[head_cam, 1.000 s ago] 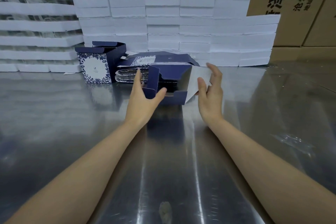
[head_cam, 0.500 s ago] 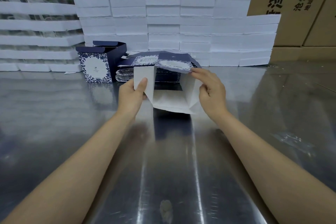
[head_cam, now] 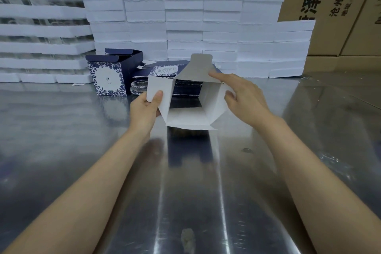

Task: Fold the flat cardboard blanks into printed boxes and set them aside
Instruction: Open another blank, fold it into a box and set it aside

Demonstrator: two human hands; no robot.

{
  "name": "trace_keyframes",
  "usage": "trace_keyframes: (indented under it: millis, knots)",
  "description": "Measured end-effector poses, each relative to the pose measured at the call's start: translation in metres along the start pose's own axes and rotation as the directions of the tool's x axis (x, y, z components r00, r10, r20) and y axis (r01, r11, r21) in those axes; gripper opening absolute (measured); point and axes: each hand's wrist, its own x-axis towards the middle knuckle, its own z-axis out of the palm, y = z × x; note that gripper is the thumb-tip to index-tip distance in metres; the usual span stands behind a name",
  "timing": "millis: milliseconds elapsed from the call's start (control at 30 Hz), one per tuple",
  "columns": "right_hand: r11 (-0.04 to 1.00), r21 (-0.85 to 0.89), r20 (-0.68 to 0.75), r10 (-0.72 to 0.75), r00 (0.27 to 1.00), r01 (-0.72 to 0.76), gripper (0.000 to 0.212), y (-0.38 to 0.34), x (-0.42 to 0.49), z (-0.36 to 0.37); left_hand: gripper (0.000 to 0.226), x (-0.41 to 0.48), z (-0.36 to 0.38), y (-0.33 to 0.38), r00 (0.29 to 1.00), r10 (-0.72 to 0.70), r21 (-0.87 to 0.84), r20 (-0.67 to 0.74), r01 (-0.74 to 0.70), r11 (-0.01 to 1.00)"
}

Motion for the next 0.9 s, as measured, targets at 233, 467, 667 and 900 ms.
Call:
trace_keyframes:
  millis: [233, 467, 667, 900]
  knots:
    - [0.949, -0.315, 0.047, -0.009, 0.999, 0.024, 0.068, -0.002, 0.005, 0.003, 0.007, -0.001, -0.002, -0.009, 0.997, -0.016, 0.055, 0.077, 0.012, 0.998]
    - [0.934, -0.312, -0.005, 0.179, 0.984, -0.171, 0.059, 0.005, -0.003, 0.029, 0.016, -0.006, 0.001, -0.014, 0.961, -0.062, 0.136, 0.268, 0.027, 0.990]
    - [0.913, -0.371, -0.170, 0.114, 0.979, -0.170, 0.044, 0.011, -0.004, 0.039, 0.020, -0.010, 0.008, -0.011, 0.939, -0.113, -0.009, 0.323, 0.123, 0.992]
    - [0.838, -0.535, -0.410, -0.144, 0.901, -0.110, 0.026, 0.009, 0.000, 0.040, 0.025, -0.021, 0.027, -0.005, 0.941, -0.151, -0.261, 0.302, 0.234, 0.937]
